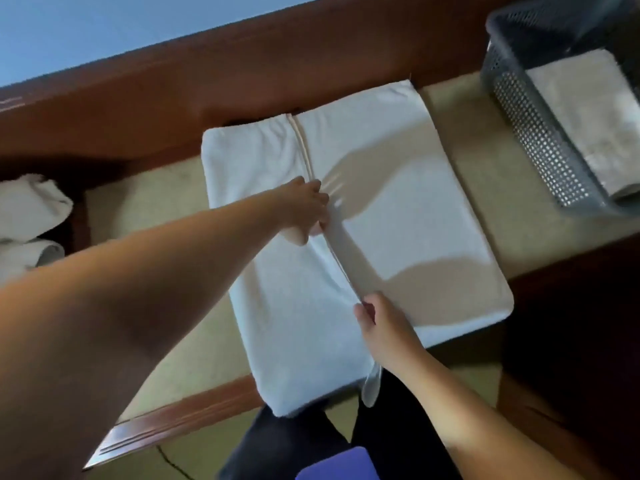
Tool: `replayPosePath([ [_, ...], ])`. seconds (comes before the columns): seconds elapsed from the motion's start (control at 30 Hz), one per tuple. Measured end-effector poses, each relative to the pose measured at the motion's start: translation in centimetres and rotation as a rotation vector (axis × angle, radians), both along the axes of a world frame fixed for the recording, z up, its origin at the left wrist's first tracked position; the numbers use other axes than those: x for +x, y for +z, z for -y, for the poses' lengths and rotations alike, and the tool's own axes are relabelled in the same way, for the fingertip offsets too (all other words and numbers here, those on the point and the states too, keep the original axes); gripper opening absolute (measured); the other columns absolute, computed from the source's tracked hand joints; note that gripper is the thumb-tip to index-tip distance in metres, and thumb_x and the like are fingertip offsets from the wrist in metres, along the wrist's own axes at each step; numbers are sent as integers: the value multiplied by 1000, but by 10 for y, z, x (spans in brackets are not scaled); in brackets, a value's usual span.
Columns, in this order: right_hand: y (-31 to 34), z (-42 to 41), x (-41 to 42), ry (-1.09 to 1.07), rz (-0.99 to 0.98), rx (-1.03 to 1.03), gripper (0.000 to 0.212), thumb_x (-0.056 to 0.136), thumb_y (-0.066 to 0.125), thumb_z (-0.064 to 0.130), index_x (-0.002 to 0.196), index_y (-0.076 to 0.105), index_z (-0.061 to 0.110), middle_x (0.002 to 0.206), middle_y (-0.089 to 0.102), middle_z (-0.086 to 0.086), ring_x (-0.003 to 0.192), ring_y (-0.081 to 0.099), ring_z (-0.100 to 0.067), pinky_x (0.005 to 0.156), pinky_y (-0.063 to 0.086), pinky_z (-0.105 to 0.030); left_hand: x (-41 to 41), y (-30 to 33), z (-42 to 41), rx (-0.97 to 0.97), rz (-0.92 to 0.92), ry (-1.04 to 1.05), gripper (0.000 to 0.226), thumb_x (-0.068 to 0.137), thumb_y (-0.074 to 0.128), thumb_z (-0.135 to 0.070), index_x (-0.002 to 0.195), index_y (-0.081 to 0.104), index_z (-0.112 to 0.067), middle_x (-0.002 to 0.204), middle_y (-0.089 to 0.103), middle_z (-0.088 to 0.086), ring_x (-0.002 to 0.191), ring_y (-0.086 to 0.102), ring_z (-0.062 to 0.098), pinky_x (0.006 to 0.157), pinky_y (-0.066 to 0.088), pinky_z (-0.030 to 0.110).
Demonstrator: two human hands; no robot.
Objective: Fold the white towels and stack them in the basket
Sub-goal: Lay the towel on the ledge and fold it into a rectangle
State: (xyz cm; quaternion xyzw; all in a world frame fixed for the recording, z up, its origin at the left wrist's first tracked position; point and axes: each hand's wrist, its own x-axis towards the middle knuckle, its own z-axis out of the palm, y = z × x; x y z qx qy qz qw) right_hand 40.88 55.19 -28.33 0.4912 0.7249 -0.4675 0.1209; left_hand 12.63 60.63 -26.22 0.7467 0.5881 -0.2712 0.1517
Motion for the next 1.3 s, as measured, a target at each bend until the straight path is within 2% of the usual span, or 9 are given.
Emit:
replayPosePath([
  [0.23, -17, 36, 46, -68, -4, -20, 35, 106, 52, 44, 82, 43, 20, 74, 54, -2, 70, 55, -20, 69, 43, -42, -54, 12, -42, -29, -106, 11, 23, 94, 60, -36, 117, 64, -37, 126, 50, 2, 126, 39, 31, 104, 37, 45],
  [0.33, -17, 33, 65, -146, -85, -47, 33, 104, 53, 48, 85, 52, 22, 76, 58, -1, 72, 57, -13, 69, 45, -37, -67, 15, -59, -8, -91, 19, 13, 98, 61, -36, 110, 66, -33, 122, 54, 1, 126, 39, 32, 106, 38, 49],
  [0.5, -6, 47, 85, -297, -262, -18, 32, 104, 46, 53, 95, 54, 23, 76, 60, -1, 70, 60, -16, 65, 47, -39, -64, 15, -83, 201, -6, -52, 25, 103, 54, -42, 126, 62, -36, 124, 57, -1, 121, 43, 31, 100, 41, 46],
  [0.6, -11, 46, 95, -360, -177, -88, 28, 106, 47, 48, 97, 60, 26, 85, 66, 4, 78, 64, -5, 68, 51, -29, -58, 9, -84, 190, -42, -47, 24, 102, 54, -37, 124, 62, -38, 126, 56, 0, 125, 42, 32, 102, 42, 47],
  [0.83, -21, 51, 115, -354, -88, -81, 21, 104, 56, 41, 89, 64, 29, 82, 64, 3, 77, 61, -2, 63, 46, -19, -66, -9, -79, 214, -164, 263, 50, 95, 60, -24, 143, 46, -28, 154, 36, 10, 139, 33, 33, 104, 42, 53],
  [0.93, -24, 58, 119, -378, -62, 8, 9, 101, 58, 45, 104, 62, 38, 102, 61, 15, 95, 58, -2, 82, 54, -27, -65, -13, -66, 322, -46, 505, 70, 95, 65, -23, 154, 27, -24, 162, 23, 15, 141, 32, 38, 104, 47, 55],
  [1.1, -8, 58, 93, -297, -64, 223, 38, 98, 67, 29, 133, 54, 36, 124, 47, 17, 121, 46, -8, 103, 48, -36, -25, -17, 6, 361, 149, 1011, 85, 101, 50, -58, 165, 5, -24, 173, 4, 11, 155, 18, 37, 119, 32, 56],
  [1.23, 0, 38, 49, -61, -191, 444, 51, 93, 71, 14, 141, 56, 21, 139, 51, 6, 129, 49, -18, 108, 48, -42, -14, -45, 80, 286, 171, 1044, 86, 100, 20, -73, 166, -3, -23, 174, -9, 8, 161, -2, 28, 129, 8, 54],
  [1.3, 6, 23, 21, 108, -182, 444, 54, 100, 61, 19, 152, 47, 25, 158, 39, 7, 146, 37, -17, 119, 36, -36, -25, -59, 100, 265, 149, 1006, 84, 101, 9, -71, 165, -13, -21, 173, -20, 3, 160, -13, 21, 129, 1, 53],
])
